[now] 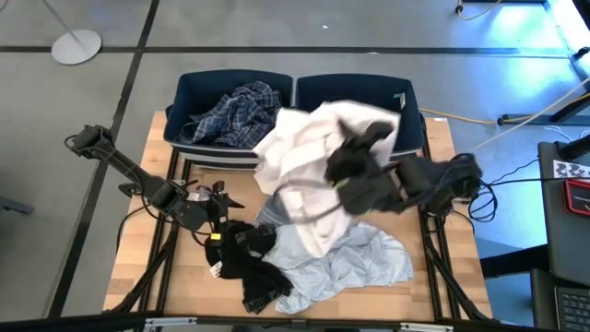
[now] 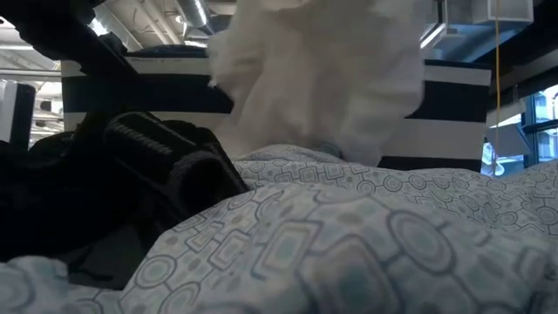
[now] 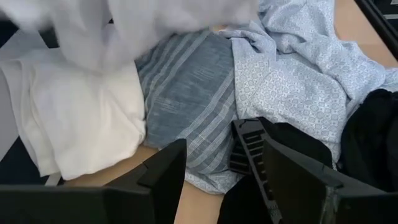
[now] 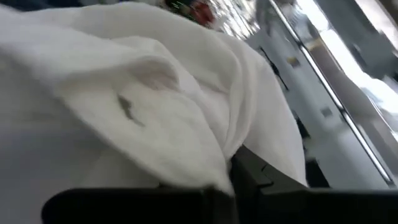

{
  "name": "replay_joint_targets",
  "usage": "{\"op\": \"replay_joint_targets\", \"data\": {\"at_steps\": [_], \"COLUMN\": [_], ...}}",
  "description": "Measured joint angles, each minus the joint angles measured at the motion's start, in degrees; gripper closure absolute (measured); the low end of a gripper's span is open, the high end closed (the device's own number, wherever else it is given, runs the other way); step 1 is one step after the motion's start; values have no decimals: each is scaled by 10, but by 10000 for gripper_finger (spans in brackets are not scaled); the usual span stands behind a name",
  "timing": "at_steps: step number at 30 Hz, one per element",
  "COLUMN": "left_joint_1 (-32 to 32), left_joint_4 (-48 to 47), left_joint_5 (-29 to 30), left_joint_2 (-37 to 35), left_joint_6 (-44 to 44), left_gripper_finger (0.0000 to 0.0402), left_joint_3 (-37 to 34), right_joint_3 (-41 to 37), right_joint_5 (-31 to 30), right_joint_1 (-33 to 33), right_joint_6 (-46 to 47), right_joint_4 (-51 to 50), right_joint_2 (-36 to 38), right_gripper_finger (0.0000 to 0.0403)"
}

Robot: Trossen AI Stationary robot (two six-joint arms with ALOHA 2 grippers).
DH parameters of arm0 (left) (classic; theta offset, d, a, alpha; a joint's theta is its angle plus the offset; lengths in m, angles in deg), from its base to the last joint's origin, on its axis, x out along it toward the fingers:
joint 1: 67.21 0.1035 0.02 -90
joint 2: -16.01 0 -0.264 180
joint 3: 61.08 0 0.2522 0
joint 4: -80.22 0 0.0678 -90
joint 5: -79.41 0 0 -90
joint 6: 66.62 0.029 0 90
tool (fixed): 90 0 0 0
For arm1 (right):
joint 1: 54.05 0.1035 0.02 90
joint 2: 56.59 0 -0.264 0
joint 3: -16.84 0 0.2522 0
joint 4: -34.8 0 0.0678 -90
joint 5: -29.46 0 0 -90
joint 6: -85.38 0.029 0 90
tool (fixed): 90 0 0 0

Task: Sort clothes
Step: Put the white polo shirt into the right blue laundry bin

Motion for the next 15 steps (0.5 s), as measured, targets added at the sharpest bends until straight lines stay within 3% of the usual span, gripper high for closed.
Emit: {"op": "replay_joint_targets", "data": {"at_steps": [8, 15], "left_joint_1": [0, 0], "left_joint_4": [0, 0], "left_joint_5": [0, 7], "left_joint_2": [0, 0], "left_joint_6": [0, -7], "left_gripper_finger": [199, 199], "left_joint_3": [0, 0], "right_joint_3": [0, 0], "right_joint_5": [-55, -37], "right_joint_1": [-78, -121], "right_joint_6": [-67, -194], "right_joint_4": [42, 213], "right_joint_2": [75, 116], "right_gripper_finger": [373, 373]}}
